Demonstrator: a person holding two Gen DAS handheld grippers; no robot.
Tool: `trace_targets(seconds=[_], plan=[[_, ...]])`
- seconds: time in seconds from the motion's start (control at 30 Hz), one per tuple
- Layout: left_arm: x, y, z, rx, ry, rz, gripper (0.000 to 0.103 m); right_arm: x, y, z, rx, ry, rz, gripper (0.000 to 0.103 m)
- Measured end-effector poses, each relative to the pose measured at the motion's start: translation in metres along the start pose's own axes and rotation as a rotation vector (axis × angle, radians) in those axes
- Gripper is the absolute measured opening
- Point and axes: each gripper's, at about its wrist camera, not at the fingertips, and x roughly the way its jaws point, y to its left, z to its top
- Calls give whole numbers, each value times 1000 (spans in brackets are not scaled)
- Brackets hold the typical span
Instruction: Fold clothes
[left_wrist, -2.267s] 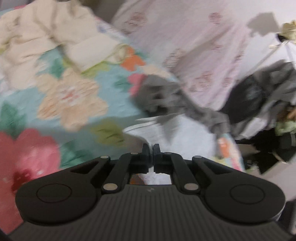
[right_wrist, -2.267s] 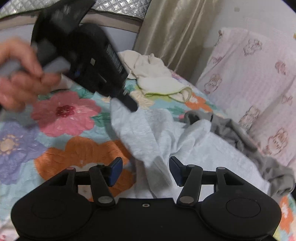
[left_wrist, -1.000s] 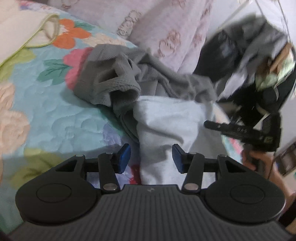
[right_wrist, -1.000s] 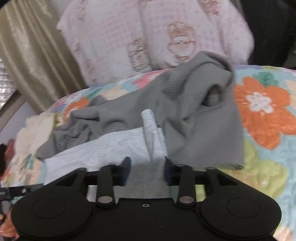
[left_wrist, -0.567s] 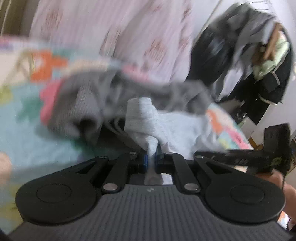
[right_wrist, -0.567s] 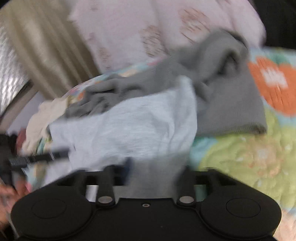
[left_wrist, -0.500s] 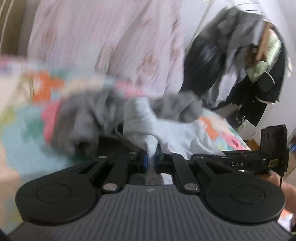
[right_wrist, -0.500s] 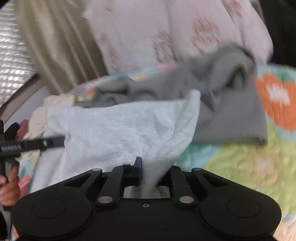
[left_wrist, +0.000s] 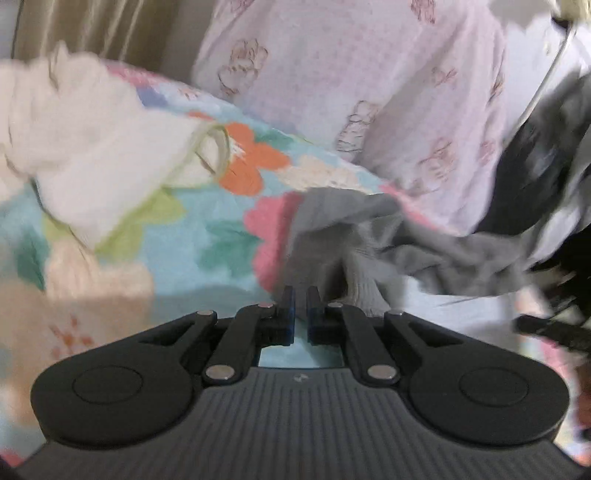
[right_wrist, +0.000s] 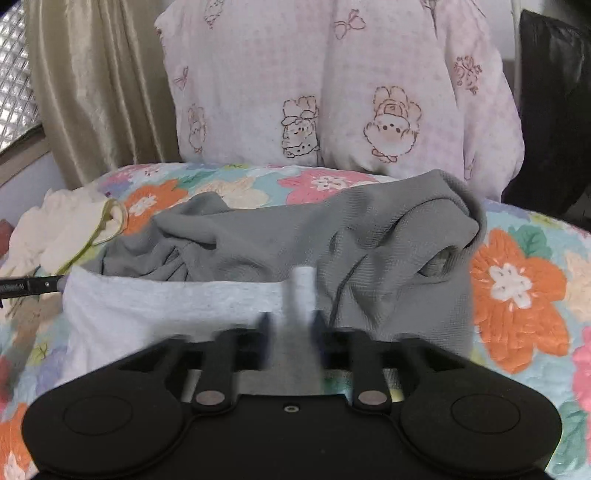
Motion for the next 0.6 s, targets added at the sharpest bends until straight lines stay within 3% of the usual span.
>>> trace_targets(seconds=[0.1,0.17,0.23,0.33,0.37,0.4,0.47,0.53,0.57,0.6], plan=[[-7,-15,-5,93,-12,-32,7,-13,-9,-5,67,-43,55,57],[-6,-29,-8,130,-3,-94,16,-13,-10,-9,94,-42,76,56],[-7,-45,-11,175,9,-125,30,-4,-9,-11,94,-20,66,56],[-8,-71,-17,287,-18,-102,34,6,-9,-16,101,-14,10,56],[-8,-78,-19,319,-30,-108,41,9,-9,-18,105,-18,-7,56],[-3,-83,-21,344,-23,-106,45,11,-9,-19,105,-25,-7,54],[16,-90,-26,380,22,-87,64,17,-10,-21,98,-23,6,23],[35,-95,-31,407,69,-64,61,27,-9,-25,68,-8,1,18],[44,-93,-35,407,94,-49,38,32,-8,-27,52,-1,-3,15],[53,-92,-39,406,118,-33,24,36,-8,-29,44,2,-6,14]])
